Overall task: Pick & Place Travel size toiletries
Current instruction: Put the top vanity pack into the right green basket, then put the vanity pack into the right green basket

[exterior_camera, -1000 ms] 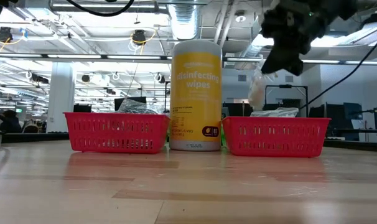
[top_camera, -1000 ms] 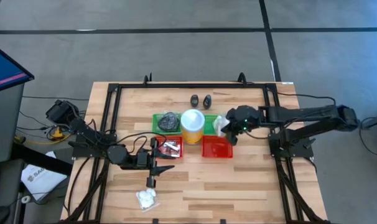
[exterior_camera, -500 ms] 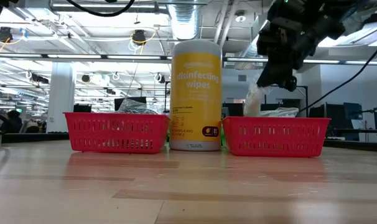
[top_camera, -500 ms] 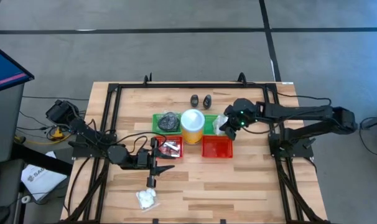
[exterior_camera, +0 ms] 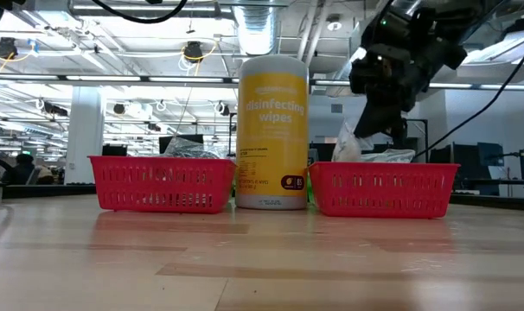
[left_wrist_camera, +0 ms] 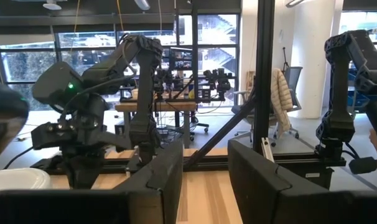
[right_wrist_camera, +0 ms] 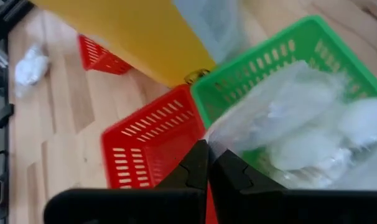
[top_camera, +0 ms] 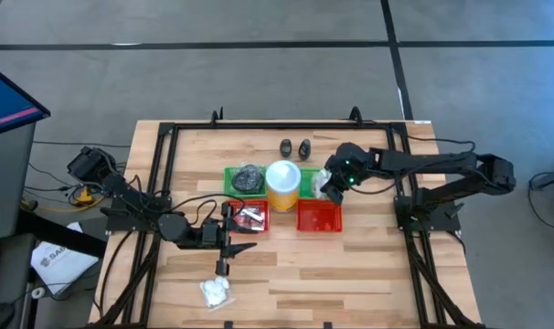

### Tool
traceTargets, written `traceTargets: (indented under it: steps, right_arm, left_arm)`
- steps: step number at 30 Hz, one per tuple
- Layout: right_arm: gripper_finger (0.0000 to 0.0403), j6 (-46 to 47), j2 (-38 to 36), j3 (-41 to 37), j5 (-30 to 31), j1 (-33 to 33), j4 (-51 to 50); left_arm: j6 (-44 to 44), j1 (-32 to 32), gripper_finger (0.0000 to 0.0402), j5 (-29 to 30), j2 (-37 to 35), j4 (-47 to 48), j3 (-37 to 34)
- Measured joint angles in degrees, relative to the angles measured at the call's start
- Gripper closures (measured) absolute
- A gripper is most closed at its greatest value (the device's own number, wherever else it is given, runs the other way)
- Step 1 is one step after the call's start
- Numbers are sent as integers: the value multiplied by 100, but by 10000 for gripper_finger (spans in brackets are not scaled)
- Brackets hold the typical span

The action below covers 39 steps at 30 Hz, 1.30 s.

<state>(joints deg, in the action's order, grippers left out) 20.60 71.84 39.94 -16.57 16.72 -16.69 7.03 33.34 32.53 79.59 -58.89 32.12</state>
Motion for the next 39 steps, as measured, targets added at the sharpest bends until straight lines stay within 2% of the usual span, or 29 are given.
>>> traceTargets:
  steps: [16, 22, 26, 39]
  right_arm:
    - [402, 11, 172, -2, 277, 499, -514]
    - [388, -6, 183, -2, 317, 511, -486]
    - [363, -19, 183, -2, 317, 511, -424]
    - [243, -260, -12, 2, 153, 508, -249]
  left_arm:
    - [-2, 0, 284, 1, 0, 22, 0]
    - [-2, 0, 284, 0, 0, 22, 0]
    - [-2, 0, 284, 2, 0, 22, 0]
    - [-2, 96, 284, 2, 0, 68, 0]
